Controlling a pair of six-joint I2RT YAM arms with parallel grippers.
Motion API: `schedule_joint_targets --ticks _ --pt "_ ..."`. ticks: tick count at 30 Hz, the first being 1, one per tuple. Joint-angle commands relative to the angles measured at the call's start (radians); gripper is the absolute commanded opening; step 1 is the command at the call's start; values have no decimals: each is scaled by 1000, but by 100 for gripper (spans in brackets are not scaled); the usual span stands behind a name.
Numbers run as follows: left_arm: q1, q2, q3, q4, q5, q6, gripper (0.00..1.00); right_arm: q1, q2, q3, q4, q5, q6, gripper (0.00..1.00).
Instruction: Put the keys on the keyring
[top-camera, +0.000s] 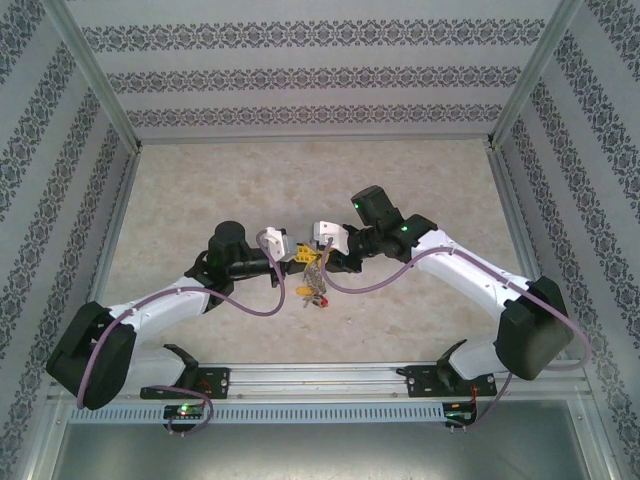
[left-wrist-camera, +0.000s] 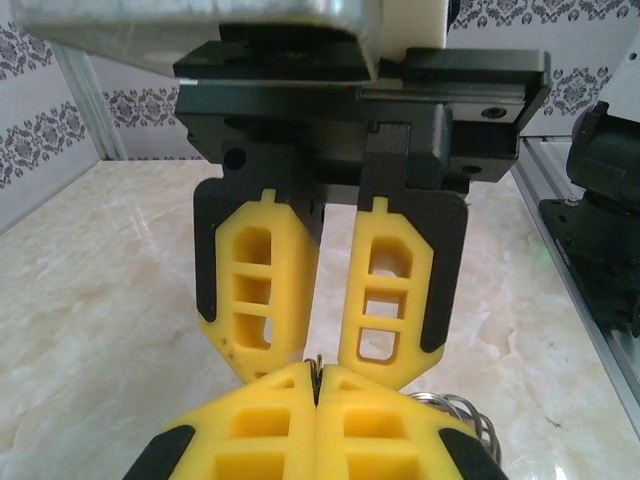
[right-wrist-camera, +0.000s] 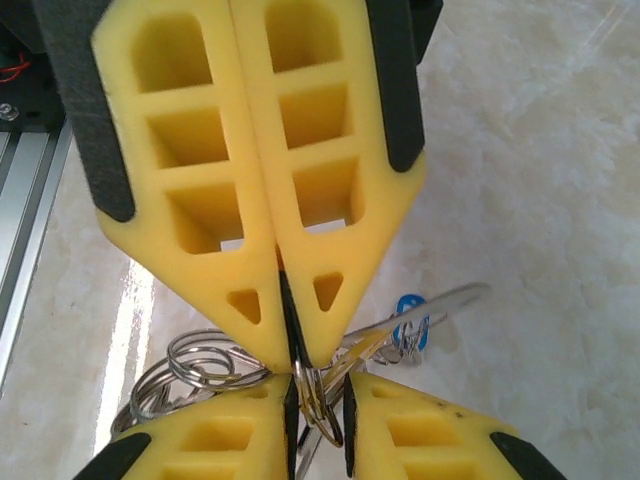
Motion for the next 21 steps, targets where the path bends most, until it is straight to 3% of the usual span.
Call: schedule_joint_targets --ticks 1,5,16,21 --pt "-2 -10 5 112 23 -16 0 -16 12 -28 9 -33 12 20" --pt "-1 -21 7 86 9 -1 0 -22 -30 -84 51 -14 53 25" --pt "-2 -9 26 71 30 -1 0 -37 -129 -189 204 34 114 26" --pt "-1 -16 26 68 33 -3 0 -40 -214 -265 313 31 127 34"
